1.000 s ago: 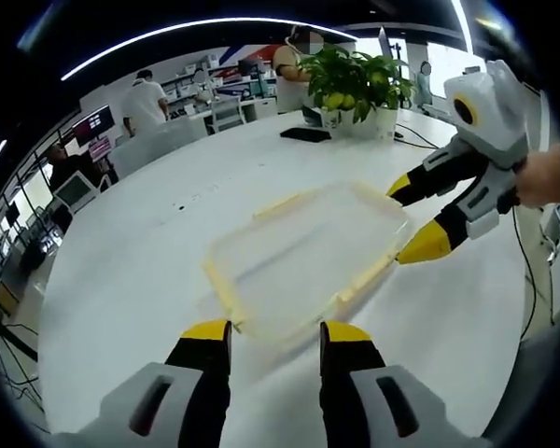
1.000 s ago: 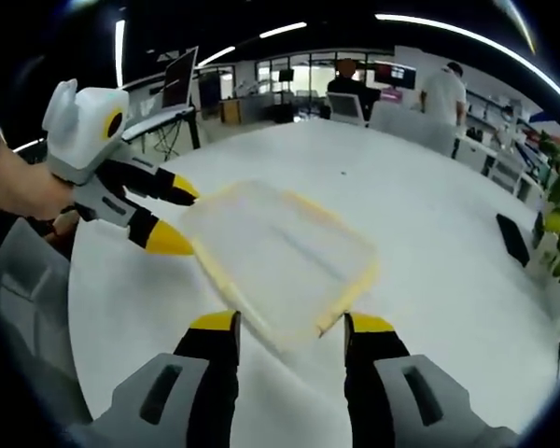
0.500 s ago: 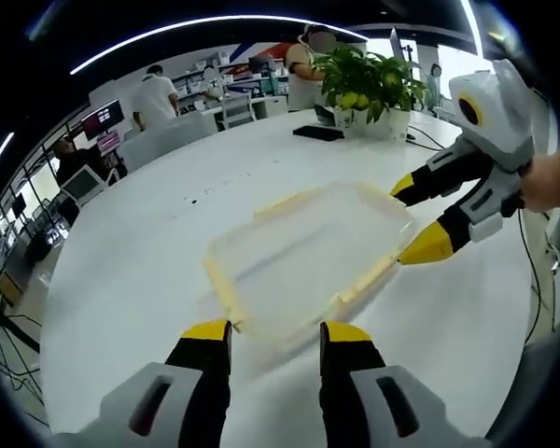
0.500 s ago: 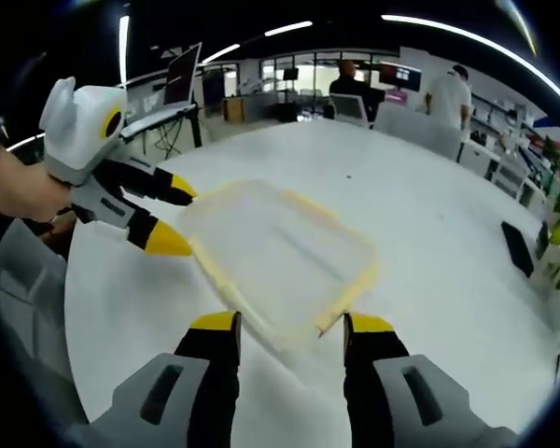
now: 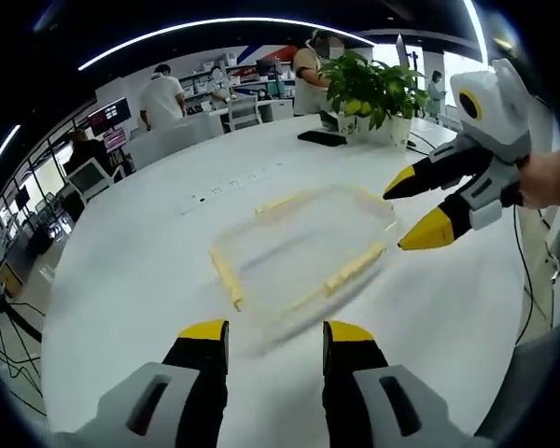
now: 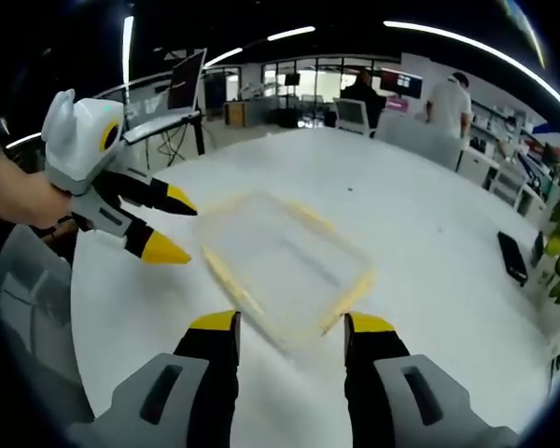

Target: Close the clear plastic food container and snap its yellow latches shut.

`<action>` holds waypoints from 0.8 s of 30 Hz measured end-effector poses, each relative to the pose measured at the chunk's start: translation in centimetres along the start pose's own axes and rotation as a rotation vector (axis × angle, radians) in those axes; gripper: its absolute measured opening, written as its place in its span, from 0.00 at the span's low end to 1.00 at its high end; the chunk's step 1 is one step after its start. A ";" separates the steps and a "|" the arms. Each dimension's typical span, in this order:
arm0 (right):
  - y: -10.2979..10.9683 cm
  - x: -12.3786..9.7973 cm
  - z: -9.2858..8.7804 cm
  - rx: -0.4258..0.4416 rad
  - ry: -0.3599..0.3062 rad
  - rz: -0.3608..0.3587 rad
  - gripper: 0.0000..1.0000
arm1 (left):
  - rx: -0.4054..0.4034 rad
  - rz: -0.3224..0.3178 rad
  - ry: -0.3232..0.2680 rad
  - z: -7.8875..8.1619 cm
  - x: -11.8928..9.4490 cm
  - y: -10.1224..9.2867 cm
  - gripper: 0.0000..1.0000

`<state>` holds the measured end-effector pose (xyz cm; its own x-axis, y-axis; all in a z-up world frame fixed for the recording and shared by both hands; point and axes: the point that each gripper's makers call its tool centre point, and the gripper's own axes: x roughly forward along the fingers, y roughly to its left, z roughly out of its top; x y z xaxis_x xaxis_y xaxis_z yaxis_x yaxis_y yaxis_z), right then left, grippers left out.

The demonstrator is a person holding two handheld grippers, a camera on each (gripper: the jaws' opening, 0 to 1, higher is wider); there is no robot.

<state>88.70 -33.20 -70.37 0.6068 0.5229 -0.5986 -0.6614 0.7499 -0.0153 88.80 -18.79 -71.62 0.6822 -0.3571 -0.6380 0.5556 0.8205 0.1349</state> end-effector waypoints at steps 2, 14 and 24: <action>0.5 -0.8 0.2 -0.004 -0.009 -0.006 0.41 | -0.003 0.009 -0.014 -0.1 -1.1 -0.1 0.34; 3.9 -5.6 0.3 0.036 -0.067 -0.070 0.42 | -0.141 0.093 -0.126 -0.3 -7.7 -0.2 0.34; 6.2 -10.5 -1.3 0.180 -0.119 -0.176 0.42 | -0.203 0.101 -0.146 -3.4 -13.6 -0.2 0.34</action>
<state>77.70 -34.56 -65.21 0.7598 0.4146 -0.5009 -0.4589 0.8876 0.0385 77.79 -12.57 -65.54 0.7990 -0.3172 -0.5108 0.3844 0.9227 0.0283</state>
